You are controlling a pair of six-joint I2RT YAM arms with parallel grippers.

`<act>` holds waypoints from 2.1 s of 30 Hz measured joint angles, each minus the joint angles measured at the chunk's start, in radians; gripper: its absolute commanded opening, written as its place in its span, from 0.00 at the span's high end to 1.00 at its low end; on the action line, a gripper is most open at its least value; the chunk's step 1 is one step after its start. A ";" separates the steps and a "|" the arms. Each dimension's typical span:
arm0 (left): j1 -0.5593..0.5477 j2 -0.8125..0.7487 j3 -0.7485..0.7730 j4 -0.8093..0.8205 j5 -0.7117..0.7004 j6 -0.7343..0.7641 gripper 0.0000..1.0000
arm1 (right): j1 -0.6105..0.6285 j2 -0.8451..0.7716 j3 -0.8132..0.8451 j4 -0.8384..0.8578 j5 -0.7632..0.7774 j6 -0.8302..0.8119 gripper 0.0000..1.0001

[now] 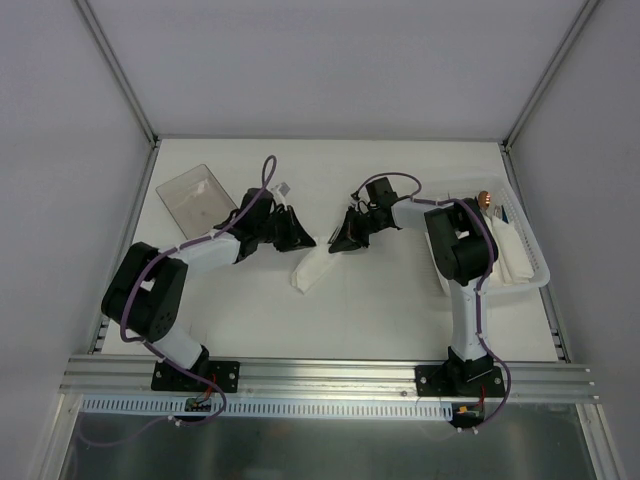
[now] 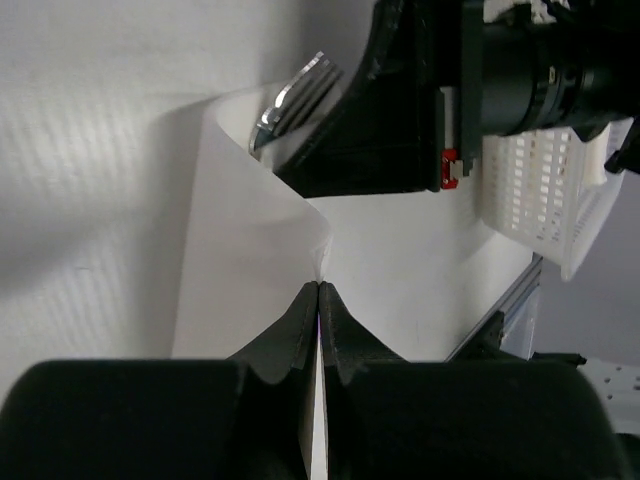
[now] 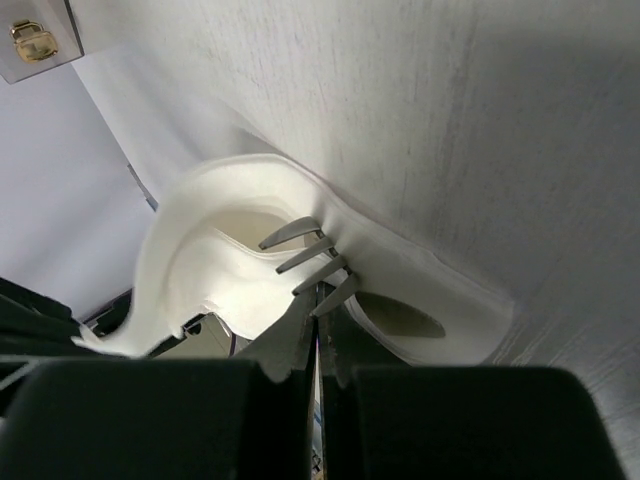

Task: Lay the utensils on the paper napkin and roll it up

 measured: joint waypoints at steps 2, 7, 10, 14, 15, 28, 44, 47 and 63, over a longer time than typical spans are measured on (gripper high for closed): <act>-0.036 0.019 -0.001 0.031 0.025 -0.001 1.00 | 0.001 0.000 0.002 -0.003 0.002 0.000 1.00; -0.097 0.083 -0.001 0.076 0.058 -0.006 1.00 | 0.002 0.001 0.003 -0.007 0.003 0.000 1.00; -0.116 0.121 -0.005 0.098 0.065 -0.011 1.00 | 0.002 0.002 0.003 -0.007 0.003 0.000 1.00; -0.132 0.156 -0.022 0.132 0.076 -0.030 1.00 | 0.002 0.002 0.005 -0.009 0.003 0.000 1.00; -0.137 0.165 -0.026 0.142 0.080 -0.034 1.00 | 0.002 0.002 0.005 -0.010 0.003 0.000 1.00; -0.187 0.202 -0.067 0.282 0.114 -0.113 1.00 | 0.003 0.002 0.005 -0.017 0.006 0.000 1.00; -0.196 0.310 -0.110 0.401 0.113 -0.202 1.00 | 0.003 0.002 0.005 -0.024 -0.001 -0.019 0.95; -0.196 0.319 -0.116 0.425 0.117 -0.216 1.00 | 0.002 0.002 0.012 -0.037 -0.004 -0.048 0.90; -0.198 0.333 -0.128 0.462 0.142 -0.220 1.00 | -0.037 -0.029 0.062 -0.116 0.016 -0.238 0.89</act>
